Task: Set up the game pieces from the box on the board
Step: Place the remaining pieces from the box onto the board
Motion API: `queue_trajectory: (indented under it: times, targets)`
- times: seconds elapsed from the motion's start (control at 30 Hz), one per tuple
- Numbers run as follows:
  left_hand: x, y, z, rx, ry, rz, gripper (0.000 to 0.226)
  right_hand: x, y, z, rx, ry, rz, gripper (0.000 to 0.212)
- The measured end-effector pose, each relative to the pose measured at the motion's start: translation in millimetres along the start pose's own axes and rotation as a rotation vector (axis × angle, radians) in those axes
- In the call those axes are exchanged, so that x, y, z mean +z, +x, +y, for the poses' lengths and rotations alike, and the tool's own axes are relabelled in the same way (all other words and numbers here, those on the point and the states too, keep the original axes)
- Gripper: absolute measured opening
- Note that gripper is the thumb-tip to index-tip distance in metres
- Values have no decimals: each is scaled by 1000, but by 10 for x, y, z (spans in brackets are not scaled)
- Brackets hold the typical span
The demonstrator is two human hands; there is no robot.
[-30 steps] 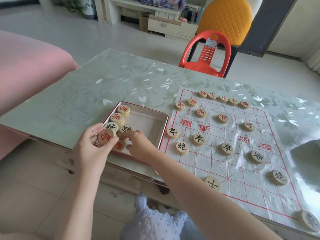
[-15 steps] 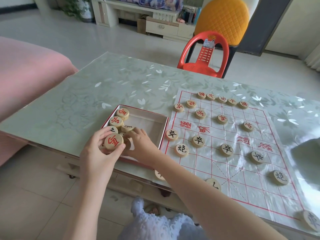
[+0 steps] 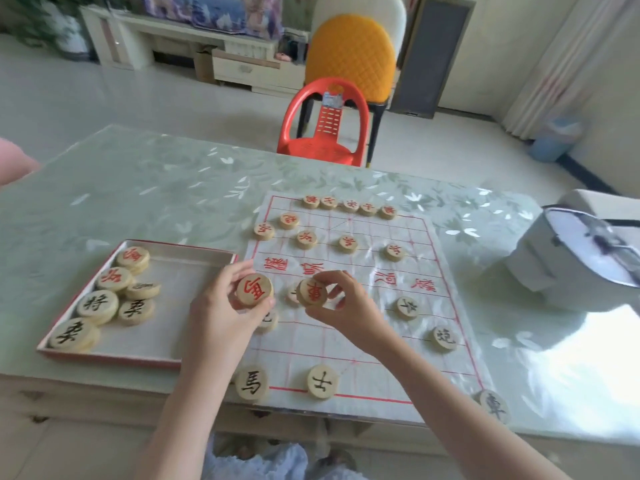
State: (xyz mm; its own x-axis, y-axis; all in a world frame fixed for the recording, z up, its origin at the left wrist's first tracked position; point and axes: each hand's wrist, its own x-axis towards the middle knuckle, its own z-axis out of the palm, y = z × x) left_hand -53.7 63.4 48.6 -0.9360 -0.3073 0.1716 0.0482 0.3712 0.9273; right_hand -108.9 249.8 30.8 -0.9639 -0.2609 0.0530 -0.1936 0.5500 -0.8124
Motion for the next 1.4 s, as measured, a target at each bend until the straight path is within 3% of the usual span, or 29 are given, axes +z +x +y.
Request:
queue_trajectory:
  times: [0.43,0.73,0.83,0.93,1.03,1.4]
  targets:
    - [1748,753,470,130,97,-287,55,-1525,597,1055,226,7,274,48]
    - [3185,1916,428,201,286,-330,54,-1993,1691,1906,261,-43,373,57]
    - [3534,2186,355,263,385,-290,54,-2086,1986,2175,262,-101,388,43]
    - [3776,2362,309,299,491,-287,54,-2165,2142,2367,276,-146,395,34]
    - [3947,2468,253,300,540,-321,55,-2204,2195,2460,288,-170,385,48]
    - [4186,2592,116,359,647,-360,53,-2197,2266,2541,296,-148,319,55]
